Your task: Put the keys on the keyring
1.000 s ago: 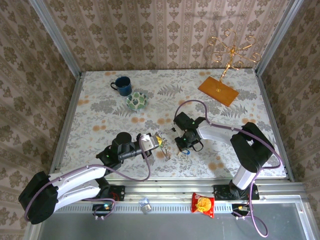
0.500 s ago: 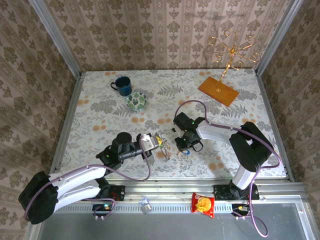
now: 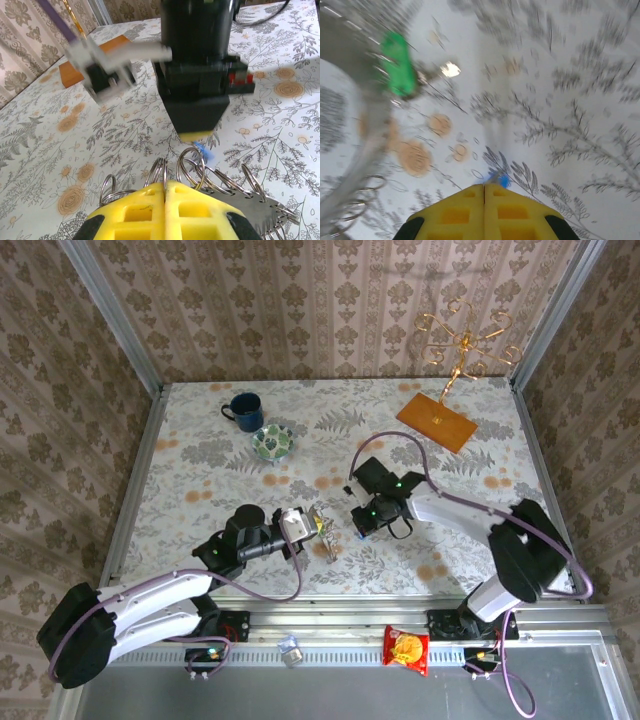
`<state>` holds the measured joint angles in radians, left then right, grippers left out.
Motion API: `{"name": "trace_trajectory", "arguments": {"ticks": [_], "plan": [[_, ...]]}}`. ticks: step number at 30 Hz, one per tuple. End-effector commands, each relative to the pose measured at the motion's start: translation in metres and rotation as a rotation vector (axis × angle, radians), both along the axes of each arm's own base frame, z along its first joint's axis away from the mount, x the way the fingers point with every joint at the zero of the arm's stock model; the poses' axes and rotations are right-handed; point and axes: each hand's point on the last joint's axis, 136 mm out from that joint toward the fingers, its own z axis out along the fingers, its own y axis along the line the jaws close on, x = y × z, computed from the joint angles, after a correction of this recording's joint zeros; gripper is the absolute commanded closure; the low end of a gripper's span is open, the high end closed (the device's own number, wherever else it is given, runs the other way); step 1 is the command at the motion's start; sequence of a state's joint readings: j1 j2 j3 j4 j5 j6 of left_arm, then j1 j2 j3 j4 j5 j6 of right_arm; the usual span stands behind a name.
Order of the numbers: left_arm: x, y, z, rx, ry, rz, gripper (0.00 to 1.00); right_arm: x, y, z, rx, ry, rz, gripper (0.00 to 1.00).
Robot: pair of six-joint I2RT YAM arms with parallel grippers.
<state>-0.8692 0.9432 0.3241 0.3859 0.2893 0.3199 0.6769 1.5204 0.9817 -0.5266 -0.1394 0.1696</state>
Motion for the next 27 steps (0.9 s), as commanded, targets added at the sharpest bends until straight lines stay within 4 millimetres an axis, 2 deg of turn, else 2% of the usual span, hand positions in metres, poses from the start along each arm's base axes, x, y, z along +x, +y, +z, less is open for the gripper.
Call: {"name": "trace_trajectory", "arguments": {"ticks": [1, 5, 6, 9, 12, 20, 27], "plan": [[0.006, -0.004, 0.023, -0.059, 0.005, 0.023, 1.00, 0.010, 0.012, 0.033, 0.071, -0.158, 0.107, 1.00], [0.008, -0.004, 0.022, -0.054, 0.038, 0.038, 1.00, 0.011, 0.025, 0.055, 0.129, -0.265, 0.235, 1.00], [0.007, -0.004, 0.020, -0.050, 0.046, 0.039, 1.00, 0.010, 0.029, 0.070, 0.165, -0.319, 0.271, 1.00], [0.008, -0.004, 0.018, -0.041, 0.060, 0.045, 1.00, 0.006, 0.039, 0.090, 0.237, -0.400, 0.350, 1.00], [0.008, -0.005, 0.016, -0.040, 0.072, 0.046, 1.00, -0.003, 0.047, 0.102, 0.293, -0.426, 0.418, 1.00], [0.007, -0.010, 0.008, -0.033, 0.104, 0.048, 1.00, -0.034, 0.056, 0.097, 0.358, -0.384, 0.538, 1.00], [0.007, -0.011, 0.012, -0.043, 0.084, 0.045, 1.00, -0.040, 0.058, 0.096, 0.360, -0.388, 0.563, 1.00]]}}
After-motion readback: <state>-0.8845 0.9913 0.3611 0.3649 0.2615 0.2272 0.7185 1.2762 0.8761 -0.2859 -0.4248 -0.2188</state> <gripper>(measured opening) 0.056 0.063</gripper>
